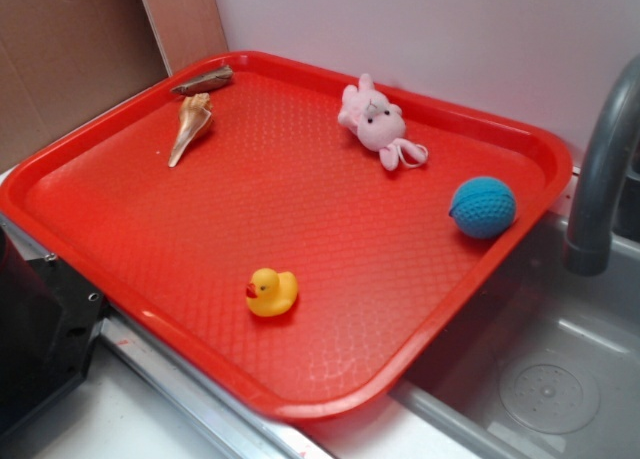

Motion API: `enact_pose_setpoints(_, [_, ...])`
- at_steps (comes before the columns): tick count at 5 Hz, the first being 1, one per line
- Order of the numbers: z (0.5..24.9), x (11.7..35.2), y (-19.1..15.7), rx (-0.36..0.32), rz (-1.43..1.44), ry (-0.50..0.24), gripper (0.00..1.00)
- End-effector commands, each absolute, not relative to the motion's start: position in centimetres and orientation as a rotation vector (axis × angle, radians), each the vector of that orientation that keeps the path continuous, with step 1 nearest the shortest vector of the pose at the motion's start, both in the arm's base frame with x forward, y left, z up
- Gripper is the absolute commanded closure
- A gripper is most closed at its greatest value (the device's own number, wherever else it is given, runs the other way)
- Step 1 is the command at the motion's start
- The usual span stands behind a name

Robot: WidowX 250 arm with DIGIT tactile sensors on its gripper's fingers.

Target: Grab the shell.

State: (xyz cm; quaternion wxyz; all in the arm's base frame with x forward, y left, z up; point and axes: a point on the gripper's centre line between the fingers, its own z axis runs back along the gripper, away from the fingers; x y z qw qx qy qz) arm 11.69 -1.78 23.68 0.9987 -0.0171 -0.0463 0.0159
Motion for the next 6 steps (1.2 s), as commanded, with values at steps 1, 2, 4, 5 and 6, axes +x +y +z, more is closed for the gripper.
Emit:
enact_pose_setpoints(1, [23.7,11.7,-1.8,-0.034,0.032,-0.093,0.00])
enact_pose_setpoints(2, [18.9,13.8,1.9,0.037,0.189,-0.132,0.00])
enact_pose_setpoints(4, [13.6,21.3,5.3,0.104,0.323,-0.250,0.00])
enact_pose_setpoints(5, [10.4,24.4,7.1,0.148,0.311,-0.254,0.00])
enact_pose_setpoints(6, [9.1,24.5,9.8,0.175,0.350,-0.242,0.00])
